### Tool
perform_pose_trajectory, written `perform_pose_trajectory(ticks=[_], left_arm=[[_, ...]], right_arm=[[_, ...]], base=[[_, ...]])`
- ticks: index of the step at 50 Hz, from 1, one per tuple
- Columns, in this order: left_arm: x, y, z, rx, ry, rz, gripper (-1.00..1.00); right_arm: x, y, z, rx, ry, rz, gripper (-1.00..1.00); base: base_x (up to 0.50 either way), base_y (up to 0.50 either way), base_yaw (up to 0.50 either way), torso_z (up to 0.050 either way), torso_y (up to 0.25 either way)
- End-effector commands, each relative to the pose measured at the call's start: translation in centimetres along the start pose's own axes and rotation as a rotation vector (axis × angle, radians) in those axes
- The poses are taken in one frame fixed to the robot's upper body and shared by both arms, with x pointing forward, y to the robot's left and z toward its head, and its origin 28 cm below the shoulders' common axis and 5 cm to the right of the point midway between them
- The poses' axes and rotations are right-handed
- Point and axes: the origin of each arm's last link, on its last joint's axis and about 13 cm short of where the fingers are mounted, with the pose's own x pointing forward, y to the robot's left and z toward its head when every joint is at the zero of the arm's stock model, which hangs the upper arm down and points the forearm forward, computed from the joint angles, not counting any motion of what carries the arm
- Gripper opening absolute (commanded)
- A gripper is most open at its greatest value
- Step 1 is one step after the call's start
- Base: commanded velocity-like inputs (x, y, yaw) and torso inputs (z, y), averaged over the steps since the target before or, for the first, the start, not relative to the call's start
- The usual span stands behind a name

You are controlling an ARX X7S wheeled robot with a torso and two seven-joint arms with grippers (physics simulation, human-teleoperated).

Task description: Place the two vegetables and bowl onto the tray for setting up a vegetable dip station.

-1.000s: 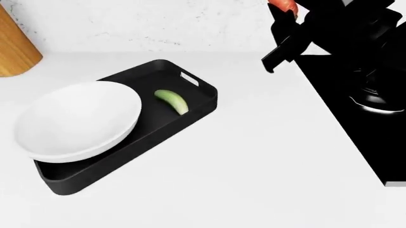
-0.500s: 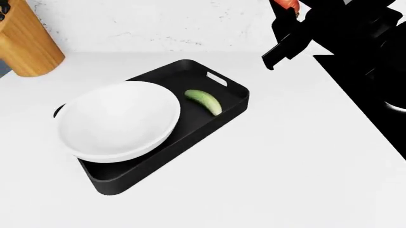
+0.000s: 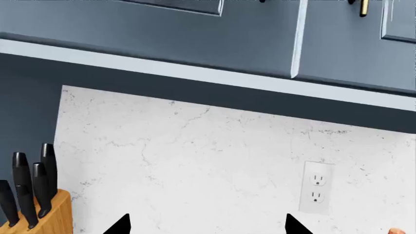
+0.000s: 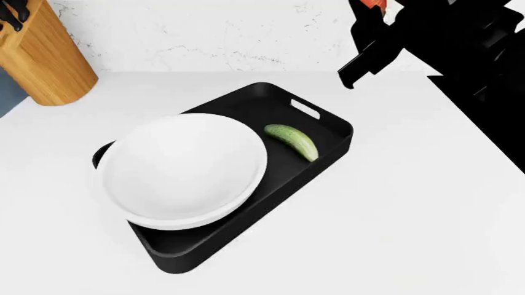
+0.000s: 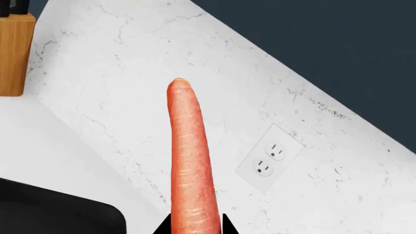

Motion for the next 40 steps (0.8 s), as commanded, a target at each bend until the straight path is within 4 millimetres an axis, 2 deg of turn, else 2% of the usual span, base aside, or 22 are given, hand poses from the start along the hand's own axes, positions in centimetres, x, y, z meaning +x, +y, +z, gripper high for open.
perform_pose_trajectory(ticks=[1, 8, 13, 25, 33, 37, 40], left_arm=[[-0.1, -0.1, 0.0, 0.000, 0.000, -0.003, 1.00], [0.0, 0.0, -0.1, -0.001, 0.001, -0.003, 1.00], [0.0, 0.0, 0.0, -0.002, 0.001, -0.002, 1.00], [0.0, -0.1, 0.0, 0.003, 0.001, -0.004, 1.00], [0.0, 0.1, 0.3, 0.000, -0.010, 0.010, 1.00], [0.0, 0.1, 0.3, 0.001, -0.009, 0.011, 1.00], [0.1, 0.2, 0.4, -0.001, -0.009, 0.013, 1.00]], right_arm=[[0.0, -0.1, -0.1, -0.004, -0.003, -0.017, -1.00], [-0.1, 0.1, 0.1, 0.009, -0.050, 0.033, -1.00], [0.1, 0.2, -0.2, -0.039, 0.012, 0.007, -1.00], [0.7, 0.8, -0.3, 0.046, 0.080, 0.071, -1.00], [2.0, 1.5, 0.5, 0.124, 0.119, 0.132, -1.00], [2.6, 1.3, 1.6, 0.133, 0.121, 0.170, -1.00], [3.4, 1.2, 1.9, 0.150, 0.191, 0.211, -1.00]], base=[[0.00, 0.00, 0.00, 0.000, 0.000], [0.04, 0.00, 0.00, 0.000, 0.000], [0.50, 0.00, 0.00, 0.000, 0.000], [0.00, 0.00, 0.00, 0.000, 0.001], [0.00, 0.00, 0.00, 0.000, 0.000], [0.00, 0.00, 0.00, 0.000, 0.000], [0.00, 0.00, 0.00, 0.000, 0.000]])
